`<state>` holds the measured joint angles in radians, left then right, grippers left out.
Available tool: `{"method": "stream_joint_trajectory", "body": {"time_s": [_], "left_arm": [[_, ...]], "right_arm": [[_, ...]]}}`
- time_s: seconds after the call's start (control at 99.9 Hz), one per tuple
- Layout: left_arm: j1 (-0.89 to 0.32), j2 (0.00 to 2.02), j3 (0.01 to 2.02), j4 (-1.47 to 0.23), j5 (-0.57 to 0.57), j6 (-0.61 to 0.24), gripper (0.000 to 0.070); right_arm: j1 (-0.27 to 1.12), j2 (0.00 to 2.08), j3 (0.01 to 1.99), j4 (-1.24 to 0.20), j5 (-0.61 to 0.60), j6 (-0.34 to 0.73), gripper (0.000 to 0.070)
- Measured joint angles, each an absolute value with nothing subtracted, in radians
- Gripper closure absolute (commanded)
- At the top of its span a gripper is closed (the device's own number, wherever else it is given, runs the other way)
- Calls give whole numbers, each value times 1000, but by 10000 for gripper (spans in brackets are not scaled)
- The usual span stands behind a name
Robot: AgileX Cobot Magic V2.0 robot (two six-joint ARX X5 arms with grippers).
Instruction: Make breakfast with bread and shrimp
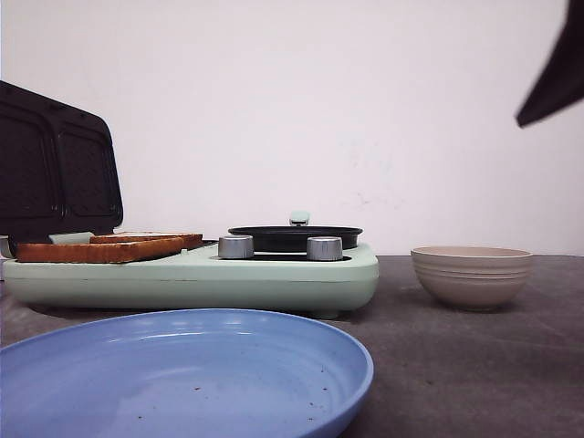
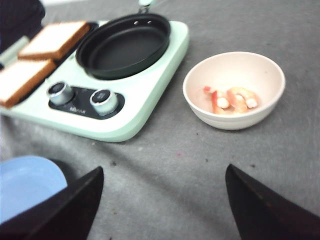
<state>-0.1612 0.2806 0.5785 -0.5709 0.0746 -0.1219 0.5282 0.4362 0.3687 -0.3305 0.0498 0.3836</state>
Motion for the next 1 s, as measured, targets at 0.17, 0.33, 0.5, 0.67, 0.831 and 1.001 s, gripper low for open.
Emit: {"method": "stream_joint_trajectory", "body": {"time_s": [0.17,0.33,0.5,0.67,0.831,1.001], "left_arm": [[-161,281,579,-581,75,-145,35],[-161,281,579,-590,82,-247,35],[-161,287,579,-582,112,-373,36],[-161,326,579,-533,113,-455,36],[-160,384,630,-519,113,-493,37],[-121,470,765,-481,110,-493,38]], "right_arm": [[528,387,344,-336,52,420,232],[528,387,343,-349,52,425,232],[528,387,343,-352,52,425,233],[528,387,343,-353,51,427,232],[528,387,343,-377,40,427,232],[528,387,343,-410,27,427,233]]}}
